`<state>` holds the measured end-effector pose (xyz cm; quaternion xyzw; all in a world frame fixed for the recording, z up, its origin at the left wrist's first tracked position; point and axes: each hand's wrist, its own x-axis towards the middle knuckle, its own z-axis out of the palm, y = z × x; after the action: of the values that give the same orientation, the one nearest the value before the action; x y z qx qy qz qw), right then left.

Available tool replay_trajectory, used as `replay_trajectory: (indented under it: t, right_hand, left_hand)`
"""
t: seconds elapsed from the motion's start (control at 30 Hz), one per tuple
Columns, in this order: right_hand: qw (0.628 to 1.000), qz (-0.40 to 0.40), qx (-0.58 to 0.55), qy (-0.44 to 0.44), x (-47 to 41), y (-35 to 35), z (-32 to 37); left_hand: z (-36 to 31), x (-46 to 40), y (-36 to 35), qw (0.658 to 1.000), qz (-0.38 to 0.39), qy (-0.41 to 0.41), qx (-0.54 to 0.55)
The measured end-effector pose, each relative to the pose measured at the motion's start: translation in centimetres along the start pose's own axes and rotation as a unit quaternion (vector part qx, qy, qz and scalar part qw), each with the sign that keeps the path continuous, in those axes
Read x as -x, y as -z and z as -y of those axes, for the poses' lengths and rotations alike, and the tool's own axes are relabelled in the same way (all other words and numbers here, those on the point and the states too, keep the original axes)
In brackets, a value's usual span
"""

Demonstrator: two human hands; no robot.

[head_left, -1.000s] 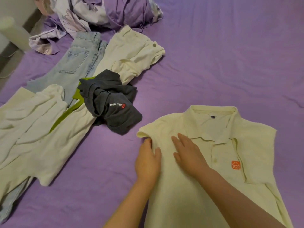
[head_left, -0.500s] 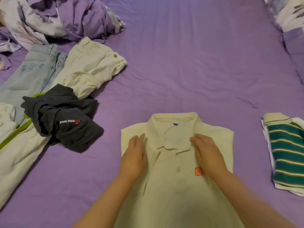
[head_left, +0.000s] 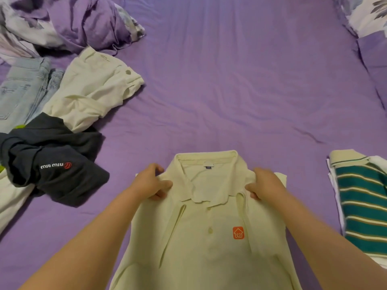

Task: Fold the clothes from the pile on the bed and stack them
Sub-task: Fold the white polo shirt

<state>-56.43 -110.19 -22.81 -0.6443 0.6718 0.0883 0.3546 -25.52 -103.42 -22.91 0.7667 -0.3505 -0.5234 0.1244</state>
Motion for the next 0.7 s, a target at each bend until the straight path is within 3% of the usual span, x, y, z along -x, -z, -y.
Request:
replay_trajectory:
  t: [0.13, 0.3, 0.57, 0.63, 0.7]
  right_hand:
    - [0.999, -0.013, -0.041, 0.028, 0.6, 0.2, -0.2]
    - [0.997, -0.042, -0.044, 0.054, 0.4, 2.3, 0.2]
    - [0.968, -0.208, -0.12, 0.077, -2.3, 6.7, 3.0]
    - [0.97, -0.199, -0.111, 0.08, -2.9, 6.8, 3.5]
    - [0.988, -0.117, -0.065, 0.072, -2.9, 5.8, 3.4]
  left_hand:
    - [-0.1, 0.4, 0.5, 0.992, 0.037, 0.008, 0.119]
    - [-2.3, 0.2, 1.0, 0.981, -0.018, -0.026, 0.191]
    - [-7.9, -1.8, 2.2, 0.959, -0.125, -0.126, 0.222]
    - [-8.4, -2.3, 2.0, 0.962, -0.138, -0.142, 0.188]
    - [-7.8, -2.8, 1.3, 0.973, -0.136, -0.149, 0.115]
